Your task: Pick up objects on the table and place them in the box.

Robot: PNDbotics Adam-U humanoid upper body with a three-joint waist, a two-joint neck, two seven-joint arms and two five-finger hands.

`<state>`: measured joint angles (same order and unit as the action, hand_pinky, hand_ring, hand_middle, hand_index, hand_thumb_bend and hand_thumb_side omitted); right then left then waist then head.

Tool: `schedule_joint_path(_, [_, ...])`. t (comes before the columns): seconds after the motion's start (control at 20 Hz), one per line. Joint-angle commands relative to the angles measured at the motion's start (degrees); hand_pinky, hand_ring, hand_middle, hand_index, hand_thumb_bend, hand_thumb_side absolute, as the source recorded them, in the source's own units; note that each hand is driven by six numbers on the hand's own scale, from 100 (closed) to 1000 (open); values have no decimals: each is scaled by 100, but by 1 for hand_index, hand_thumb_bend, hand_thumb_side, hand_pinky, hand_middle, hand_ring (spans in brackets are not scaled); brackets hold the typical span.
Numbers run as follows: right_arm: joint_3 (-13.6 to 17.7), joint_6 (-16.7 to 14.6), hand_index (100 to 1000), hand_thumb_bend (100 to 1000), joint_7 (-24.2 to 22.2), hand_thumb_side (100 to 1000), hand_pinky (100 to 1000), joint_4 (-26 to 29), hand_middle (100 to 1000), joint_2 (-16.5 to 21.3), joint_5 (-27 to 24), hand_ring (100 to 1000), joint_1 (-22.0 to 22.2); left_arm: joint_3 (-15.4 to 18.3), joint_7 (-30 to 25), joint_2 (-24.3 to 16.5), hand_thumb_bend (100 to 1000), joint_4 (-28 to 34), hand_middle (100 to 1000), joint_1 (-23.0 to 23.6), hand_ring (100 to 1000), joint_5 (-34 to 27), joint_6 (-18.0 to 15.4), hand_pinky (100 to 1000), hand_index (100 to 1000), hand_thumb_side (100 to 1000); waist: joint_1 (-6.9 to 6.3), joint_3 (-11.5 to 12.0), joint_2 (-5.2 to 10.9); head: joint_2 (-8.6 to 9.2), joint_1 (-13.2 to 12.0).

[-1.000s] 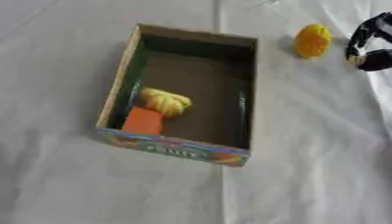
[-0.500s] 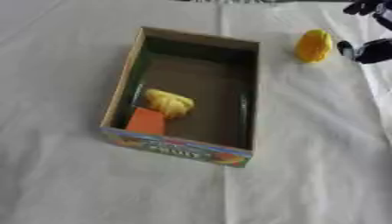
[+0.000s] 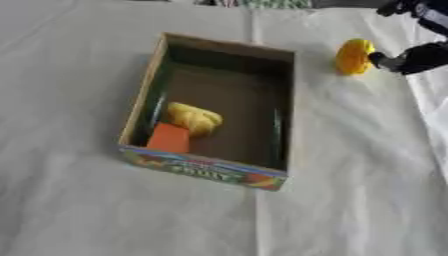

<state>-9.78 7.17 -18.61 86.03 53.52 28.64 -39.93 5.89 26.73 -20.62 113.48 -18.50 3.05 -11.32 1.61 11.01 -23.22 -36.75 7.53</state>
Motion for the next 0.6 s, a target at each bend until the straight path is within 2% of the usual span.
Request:
schedule_joint_path(0.05, [-34, -60, 925, 293, -99, 353, 921, -94, 858, 115, 73, 940, -161, 43, -23, -124, 132, 111, 755, -52, 767, -18, -2, 759, 855, 634, 1, 10, 139, 7, 40])
schedule_joint_path(0.6, [-144, -144, 928, 313, -15, 340, 919, -789, 859, -130, 425, 935, -448, 42, -21, -102, 124, 111, 753, -55, 765, -35, -6, 760, 855, 644, -5, 38, 84, 30, 68])
